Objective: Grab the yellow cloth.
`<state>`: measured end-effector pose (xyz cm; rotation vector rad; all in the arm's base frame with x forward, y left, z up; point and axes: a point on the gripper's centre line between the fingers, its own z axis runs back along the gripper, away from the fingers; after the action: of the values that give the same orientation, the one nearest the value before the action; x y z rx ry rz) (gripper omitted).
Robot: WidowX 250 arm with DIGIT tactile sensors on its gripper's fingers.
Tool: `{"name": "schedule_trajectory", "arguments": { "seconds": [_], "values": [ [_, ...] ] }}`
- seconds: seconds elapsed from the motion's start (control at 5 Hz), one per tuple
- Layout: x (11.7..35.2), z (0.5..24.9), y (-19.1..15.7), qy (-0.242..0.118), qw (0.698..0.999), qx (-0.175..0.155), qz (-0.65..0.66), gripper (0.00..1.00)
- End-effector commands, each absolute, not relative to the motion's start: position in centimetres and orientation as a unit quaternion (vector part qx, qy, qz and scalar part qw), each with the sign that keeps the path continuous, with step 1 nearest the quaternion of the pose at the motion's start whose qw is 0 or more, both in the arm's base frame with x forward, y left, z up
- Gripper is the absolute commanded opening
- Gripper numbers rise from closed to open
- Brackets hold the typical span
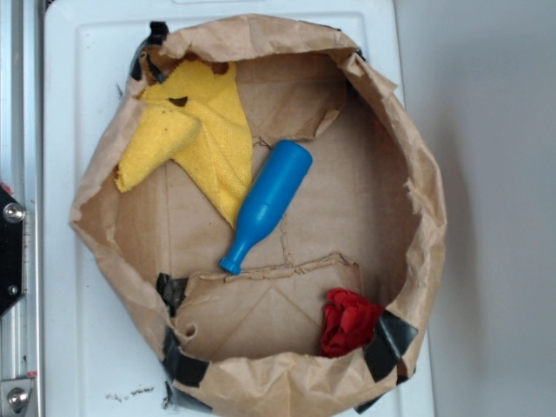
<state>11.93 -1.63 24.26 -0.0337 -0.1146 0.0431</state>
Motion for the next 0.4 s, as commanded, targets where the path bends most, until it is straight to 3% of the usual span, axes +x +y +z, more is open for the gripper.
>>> {"name": "schedule_trajectory", "arguments": {
  "seconds": [0.0,0.2],
  "values": [
    [11.9,24.3,-1.6,-0.057,0.998,-0.017,0.022,1.0],
    [16.5,23.6,-2.2,-0.041,0.998,-0.019,0.05,1.0]
  ]
}}
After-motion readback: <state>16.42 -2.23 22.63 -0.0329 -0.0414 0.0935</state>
